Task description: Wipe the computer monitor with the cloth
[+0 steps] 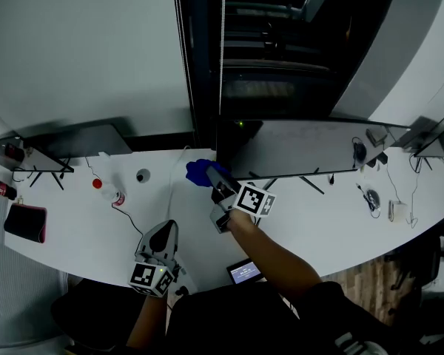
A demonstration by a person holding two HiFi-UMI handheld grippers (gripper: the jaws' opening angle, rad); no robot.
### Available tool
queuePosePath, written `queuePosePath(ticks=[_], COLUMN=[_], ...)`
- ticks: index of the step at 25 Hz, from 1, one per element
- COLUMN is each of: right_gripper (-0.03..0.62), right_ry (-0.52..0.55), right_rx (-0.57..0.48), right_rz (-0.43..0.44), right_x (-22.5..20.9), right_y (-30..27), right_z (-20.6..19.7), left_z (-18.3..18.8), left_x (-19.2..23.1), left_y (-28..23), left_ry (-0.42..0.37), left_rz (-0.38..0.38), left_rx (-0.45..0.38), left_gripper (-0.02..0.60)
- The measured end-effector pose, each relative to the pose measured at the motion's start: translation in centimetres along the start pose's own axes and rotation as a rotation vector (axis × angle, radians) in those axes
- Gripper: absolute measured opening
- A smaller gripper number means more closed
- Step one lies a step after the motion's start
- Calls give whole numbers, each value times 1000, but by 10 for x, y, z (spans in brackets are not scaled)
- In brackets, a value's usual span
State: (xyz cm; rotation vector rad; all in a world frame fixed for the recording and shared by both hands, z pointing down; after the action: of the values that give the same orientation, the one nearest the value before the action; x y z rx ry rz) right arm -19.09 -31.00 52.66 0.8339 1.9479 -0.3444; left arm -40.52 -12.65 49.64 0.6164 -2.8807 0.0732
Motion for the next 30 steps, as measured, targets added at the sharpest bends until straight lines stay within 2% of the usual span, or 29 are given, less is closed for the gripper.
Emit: queuePosePath(ticks=[16, 30], right_gripper=[71, 71], right_ry=[53, 84], right_rx=[-72, -107], right_rz=[109, 182], right_x=[70, 112], right_y=[-4, -8], right_z=[39, 64], left_z=[9, 5], left_x=[-1, -7], left_y=[-5, -4], left_ry=[-15, -10], left_rz=[-32, -57], left_rx=[-33, -31], left_gripper=[-6, -6])
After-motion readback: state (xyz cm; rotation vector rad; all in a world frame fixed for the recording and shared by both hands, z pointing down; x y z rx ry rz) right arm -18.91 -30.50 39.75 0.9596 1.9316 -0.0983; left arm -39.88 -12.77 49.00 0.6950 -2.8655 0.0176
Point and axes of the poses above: the fingertips, and each gripper's own axes: y backward along the fingers, x to its left, z out of its top, the point moved 10 cm from there along y, backward along the fingers, and after that the axes turned 6 degrees about -x, right-handed, at the moved point
